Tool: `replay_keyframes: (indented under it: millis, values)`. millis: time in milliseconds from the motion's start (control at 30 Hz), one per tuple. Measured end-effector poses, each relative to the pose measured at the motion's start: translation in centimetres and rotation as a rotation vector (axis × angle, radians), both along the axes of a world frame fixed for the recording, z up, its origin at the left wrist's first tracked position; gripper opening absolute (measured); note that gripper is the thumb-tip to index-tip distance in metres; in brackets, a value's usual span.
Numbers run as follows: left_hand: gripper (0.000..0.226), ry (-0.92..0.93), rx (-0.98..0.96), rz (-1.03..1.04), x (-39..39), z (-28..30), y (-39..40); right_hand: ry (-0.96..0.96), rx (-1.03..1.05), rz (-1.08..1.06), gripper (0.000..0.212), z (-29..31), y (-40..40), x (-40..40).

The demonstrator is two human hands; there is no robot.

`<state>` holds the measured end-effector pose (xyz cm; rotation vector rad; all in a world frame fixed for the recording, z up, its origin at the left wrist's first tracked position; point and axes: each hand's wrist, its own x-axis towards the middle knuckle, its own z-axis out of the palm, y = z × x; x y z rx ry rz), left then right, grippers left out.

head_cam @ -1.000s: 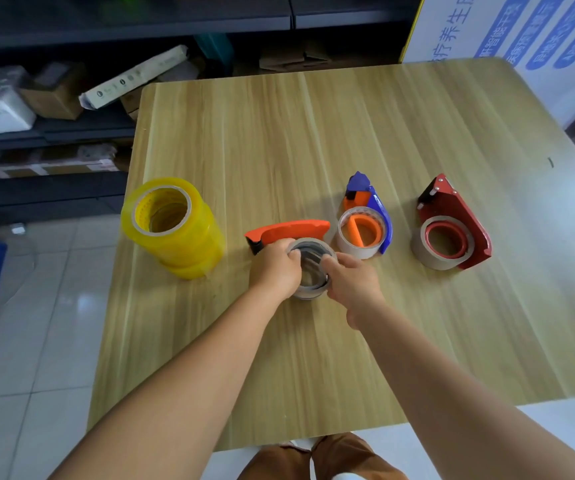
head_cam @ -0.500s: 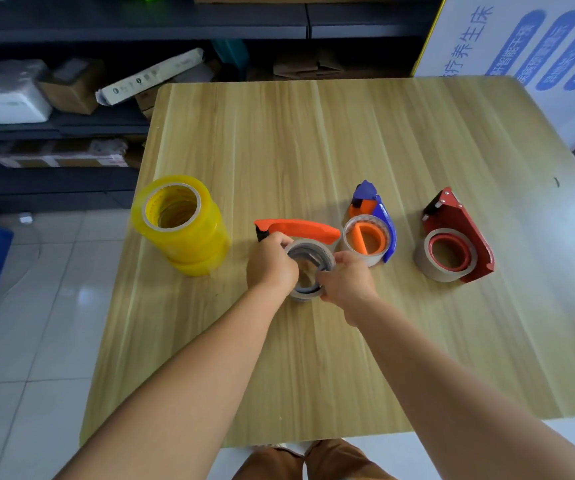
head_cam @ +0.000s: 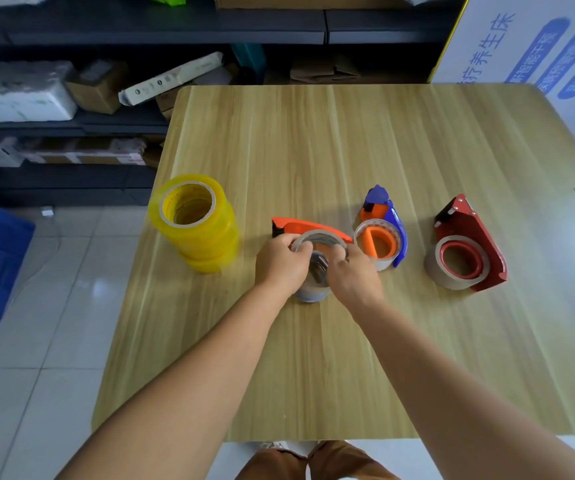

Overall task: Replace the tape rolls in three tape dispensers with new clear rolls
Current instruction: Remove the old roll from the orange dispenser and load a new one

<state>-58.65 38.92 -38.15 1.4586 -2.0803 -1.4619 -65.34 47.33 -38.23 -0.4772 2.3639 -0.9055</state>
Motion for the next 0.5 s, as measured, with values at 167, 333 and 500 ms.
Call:
replay_keyframes:
  millis: [167,333,500]
  values:
    - [0.031,0.051,-0.09,0.075,1.7,1.0,-0.3,0.094,-0.082,0.106,0.036,1.6,-0.6,1.4]
    - [0.029,0.009,-0.198,0.195,5.8,0.8,-1.4,0.001,-0.1,0.169,0.034,1.4,-2.8,3.8]
    - [0.031,-0.09,-0.192,0.334,11.0,-0.8,-3.0,-0.11,-0.045,0.265,0.027,-0.2,-5.0,7.6]
